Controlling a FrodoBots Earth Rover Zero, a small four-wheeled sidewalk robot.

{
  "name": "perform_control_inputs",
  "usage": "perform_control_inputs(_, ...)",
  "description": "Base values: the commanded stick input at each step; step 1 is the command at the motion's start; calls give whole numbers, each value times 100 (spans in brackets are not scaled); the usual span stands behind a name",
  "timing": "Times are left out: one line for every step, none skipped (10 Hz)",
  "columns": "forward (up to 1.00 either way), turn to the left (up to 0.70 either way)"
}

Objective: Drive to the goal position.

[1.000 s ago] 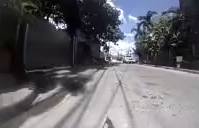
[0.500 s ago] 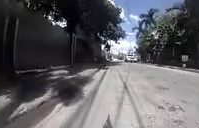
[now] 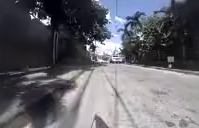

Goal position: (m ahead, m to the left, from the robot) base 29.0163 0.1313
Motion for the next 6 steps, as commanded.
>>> perform_control_inputs(100, -37)
perform_control_inputs(100, -18)
perform_control_inputs(100, -6)
perform_control_inputs(100, -1)
perform_control_inputs(100, 0)
perform_control_inputs(100, 0)
